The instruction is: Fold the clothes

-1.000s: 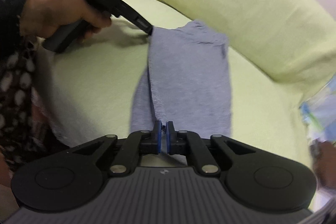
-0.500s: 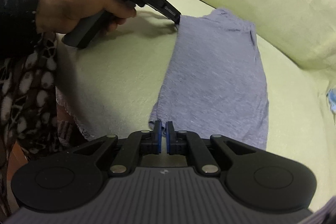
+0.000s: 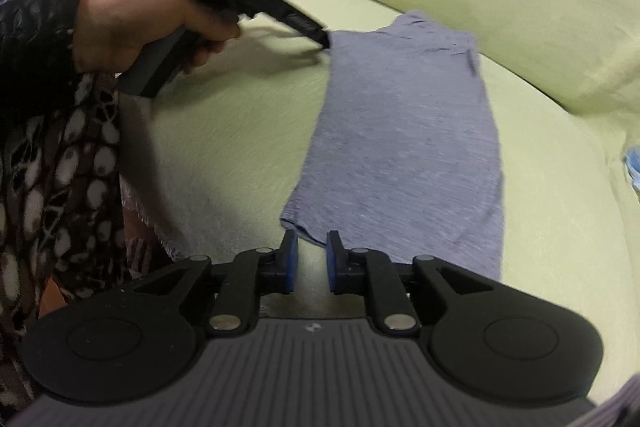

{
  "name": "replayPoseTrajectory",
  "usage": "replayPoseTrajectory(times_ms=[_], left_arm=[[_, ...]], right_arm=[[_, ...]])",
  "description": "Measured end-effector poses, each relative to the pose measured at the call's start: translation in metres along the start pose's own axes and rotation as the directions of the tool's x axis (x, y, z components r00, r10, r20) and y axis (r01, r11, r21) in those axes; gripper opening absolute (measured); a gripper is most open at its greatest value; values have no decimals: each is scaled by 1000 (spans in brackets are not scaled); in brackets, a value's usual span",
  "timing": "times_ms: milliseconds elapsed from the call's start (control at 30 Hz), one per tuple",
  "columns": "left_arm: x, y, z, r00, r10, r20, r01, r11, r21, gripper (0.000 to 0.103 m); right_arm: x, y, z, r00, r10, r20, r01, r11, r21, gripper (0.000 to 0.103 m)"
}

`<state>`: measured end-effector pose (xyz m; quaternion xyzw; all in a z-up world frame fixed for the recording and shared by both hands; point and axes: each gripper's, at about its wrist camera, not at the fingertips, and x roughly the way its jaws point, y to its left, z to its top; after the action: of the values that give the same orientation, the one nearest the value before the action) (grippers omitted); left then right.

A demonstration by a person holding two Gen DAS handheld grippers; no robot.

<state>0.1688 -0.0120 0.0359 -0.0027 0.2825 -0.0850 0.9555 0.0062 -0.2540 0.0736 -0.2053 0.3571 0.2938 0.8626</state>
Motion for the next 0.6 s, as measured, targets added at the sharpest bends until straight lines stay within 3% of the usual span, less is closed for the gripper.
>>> replayPoseTrajectory(times_ms=[100, 267, 433, 600], left_arm=[[-16, 4, -2, 1000, 25, 10, -25, 1000, 4, 42], [-25, -10, 5, 999, 3, 34, -5, 998, 59, 42], [-4, -33, 24, 999, -35, 31, 29, 984, 175, 42], [39, -37, 58, 999, -48, 7, 44, 961, 272, 42]], right_arm=[[-6, -6, -6, 1000, -14, 18, 13, 999, 34, 18], [-8, -19, -15, 999, -27, 36, 23, 994, 103, 25], [-12, -31, -17, 997, -44, 64, 34, 988, 150, 25], [0, -75, 3, 992, -52, 111, 29, 978, 204, 25]])
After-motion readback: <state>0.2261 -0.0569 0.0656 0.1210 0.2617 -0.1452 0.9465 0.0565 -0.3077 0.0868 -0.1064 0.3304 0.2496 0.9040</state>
